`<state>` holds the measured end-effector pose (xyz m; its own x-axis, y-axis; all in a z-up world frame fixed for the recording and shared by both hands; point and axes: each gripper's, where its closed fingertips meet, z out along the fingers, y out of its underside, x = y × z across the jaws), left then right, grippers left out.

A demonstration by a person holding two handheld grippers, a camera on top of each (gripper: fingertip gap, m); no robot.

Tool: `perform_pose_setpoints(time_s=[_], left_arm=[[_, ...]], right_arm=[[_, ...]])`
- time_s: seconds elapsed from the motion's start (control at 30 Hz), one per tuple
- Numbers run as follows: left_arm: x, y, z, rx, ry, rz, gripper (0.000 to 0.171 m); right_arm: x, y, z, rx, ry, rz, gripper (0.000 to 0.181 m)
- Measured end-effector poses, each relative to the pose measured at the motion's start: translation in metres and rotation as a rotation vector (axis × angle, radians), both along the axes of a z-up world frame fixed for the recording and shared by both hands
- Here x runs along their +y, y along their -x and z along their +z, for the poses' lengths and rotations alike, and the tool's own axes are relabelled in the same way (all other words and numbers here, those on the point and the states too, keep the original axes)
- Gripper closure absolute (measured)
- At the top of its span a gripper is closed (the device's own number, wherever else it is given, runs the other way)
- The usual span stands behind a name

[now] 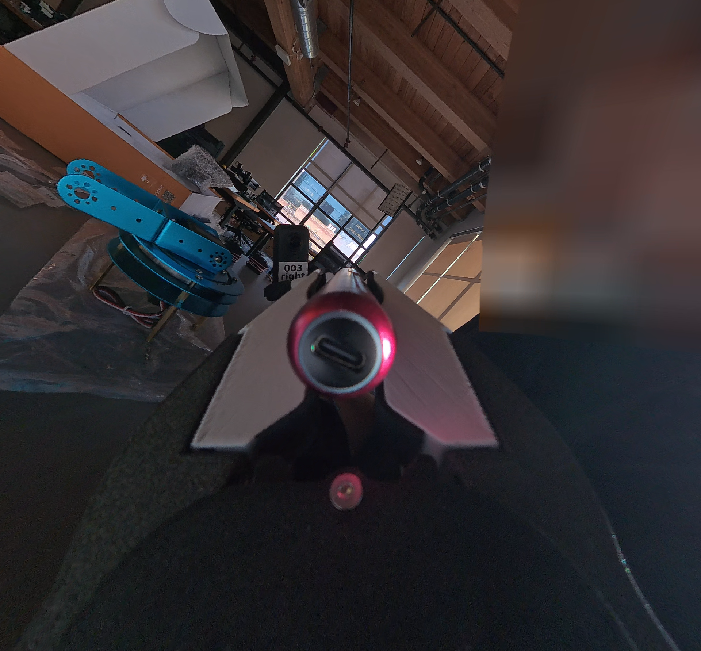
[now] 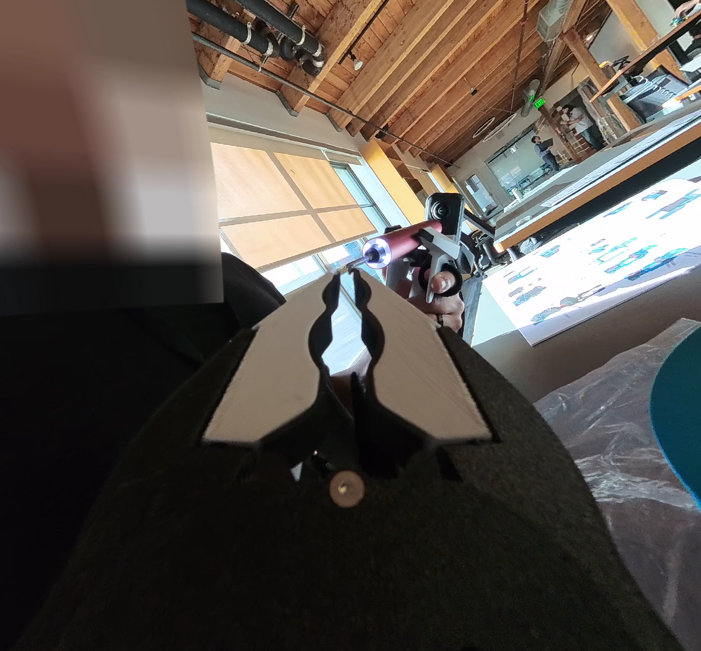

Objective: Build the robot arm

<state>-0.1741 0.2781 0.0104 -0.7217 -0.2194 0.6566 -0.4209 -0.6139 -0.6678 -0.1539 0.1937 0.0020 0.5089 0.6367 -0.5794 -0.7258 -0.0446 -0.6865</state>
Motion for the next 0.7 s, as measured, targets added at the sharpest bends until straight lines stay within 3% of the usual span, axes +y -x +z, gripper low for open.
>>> perform_pose_setpoints(time_s=[0.7], left_arm=[[0.001,0.001,-0.006,-0.001,-0.122,0.057,0.152]], right_arm=[[0.004,-0.006,-0.015,-0.109,0.094,-0.095,0.181]])
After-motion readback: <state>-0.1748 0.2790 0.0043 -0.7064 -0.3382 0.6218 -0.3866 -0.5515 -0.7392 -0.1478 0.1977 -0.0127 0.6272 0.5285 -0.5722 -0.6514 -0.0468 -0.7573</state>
